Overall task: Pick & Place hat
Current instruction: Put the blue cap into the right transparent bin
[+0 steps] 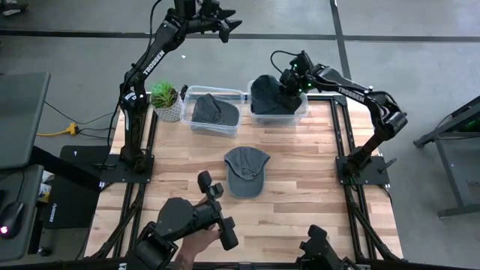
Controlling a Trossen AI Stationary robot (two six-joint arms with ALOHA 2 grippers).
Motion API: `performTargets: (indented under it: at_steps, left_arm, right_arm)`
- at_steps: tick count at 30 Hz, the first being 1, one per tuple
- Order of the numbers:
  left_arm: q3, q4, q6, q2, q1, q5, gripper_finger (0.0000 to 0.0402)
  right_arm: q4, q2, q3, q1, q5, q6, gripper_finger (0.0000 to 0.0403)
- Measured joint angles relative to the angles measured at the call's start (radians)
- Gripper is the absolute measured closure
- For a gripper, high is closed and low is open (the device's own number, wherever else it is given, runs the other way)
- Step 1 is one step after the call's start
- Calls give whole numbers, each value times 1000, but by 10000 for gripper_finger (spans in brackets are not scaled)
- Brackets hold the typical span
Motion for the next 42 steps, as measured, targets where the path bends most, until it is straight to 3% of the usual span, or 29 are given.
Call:
performTargets:
  at_steps: [14, 28, 36, 42]
  left_arm:
    - [0, -29, 0, 0, -2, 32, 163]
    - [0, -54, 0, 0, -2, 44, 164]
    - [0, -57, -1, 0, -2, 44, 164]
    - [0, -60, -1, 1, -2, 44, 163]
  right_arm:
    - [26, -11, -33, 0, 4, -8, 328]
    - [-45, -73, -31, -2, 26, 32, 201]
    - [-122, -161, -31, -2, 76, -10, 192]
    - [-134, -259, -31, -2, 134, -3, 207]
